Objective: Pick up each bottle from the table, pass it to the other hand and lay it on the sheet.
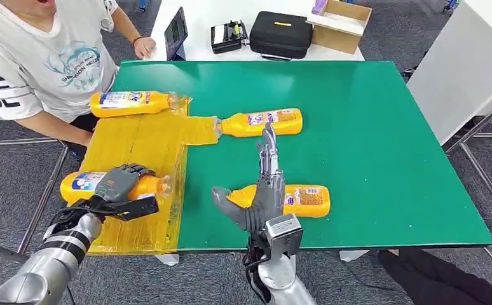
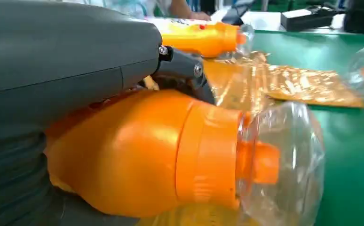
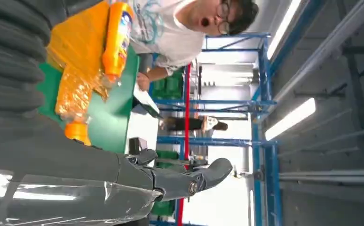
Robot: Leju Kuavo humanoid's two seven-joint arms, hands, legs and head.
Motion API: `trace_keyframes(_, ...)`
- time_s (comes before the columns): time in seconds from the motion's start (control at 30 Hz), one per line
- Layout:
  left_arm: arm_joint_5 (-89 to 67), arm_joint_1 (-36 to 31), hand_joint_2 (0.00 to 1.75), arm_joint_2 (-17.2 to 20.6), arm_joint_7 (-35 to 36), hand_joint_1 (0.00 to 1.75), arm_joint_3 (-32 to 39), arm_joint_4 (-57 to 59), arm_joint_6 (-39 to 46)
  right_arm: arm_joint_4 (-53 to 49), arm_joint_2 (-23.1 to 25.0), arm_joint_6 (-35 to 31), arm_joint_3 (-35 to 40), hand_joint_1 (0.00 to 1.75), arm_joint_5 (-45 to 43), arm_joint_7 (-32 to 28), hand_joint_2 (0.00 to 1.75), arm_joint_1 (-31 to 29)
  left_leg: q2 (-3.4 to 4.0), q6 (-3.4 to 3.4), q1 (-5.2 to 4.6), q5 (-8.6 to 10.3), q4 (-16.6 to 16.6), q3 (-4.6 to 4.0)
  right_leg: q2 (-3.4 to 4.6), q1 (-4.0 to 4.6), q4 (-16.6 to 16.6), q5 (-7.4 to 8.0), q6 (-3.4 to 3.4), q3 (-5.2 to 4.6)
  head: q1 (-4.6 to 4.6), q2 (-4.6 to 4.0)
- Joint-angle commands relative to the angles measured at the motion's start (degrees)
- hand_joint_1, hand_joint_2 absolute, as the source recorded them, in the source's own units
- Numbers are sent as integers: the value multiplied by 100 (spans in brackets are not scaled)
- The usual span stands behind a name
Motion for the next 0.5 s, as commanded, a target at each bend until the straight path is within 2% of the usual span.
trace_keyframes(0.03,486,236,0,138,-192,23,-304,125,-680,674,1,54,-140,0,-18,-2,175,-208,24,4,1,-10,-14,53,14,5,-17,-2,-20,49,0,0)
trace_keyframes(0.13,486,228,0,138,-192,23,-305,122,-680,672,1,54,-141,0,-18,-2,175,-209,9,1,1,-4,-6,32,0,3,-8,-1,-12,25,2,0)
trace_keyframes(0.17,486,228,0,138,-192,5,-305,122,-680,672,1,54,-141,0,-18,-2,175,-209,6,2,3,-4,-7,38,-5,5,-12,-2,-17,35,0,0)
trace_keyframes(0.2,582,236,0,160,-233,0,-361,98,-795,676,-4,80,-137,0,-17,3,175,-214,6,4,3,-4,-8,44,-6,5,-12,-4,-22,41,0,0)
trace_keyframes(0.27,918,369,0,252,-345,0,-463,-11,-1150,815,22,127,-181,0,-36,46,175,-243,-1,3,1,-1,-7,32,-7,1,-9,-1,-12,32,0,0)
trace_keyframes(0.5,1462,523,0,424,-395,0,-718,-166,-1436,958,62,182,-235,0,-68,53,175,-285,13,-1,1,-3,-13,54,5,5,-15,0,-19,53,0,0)
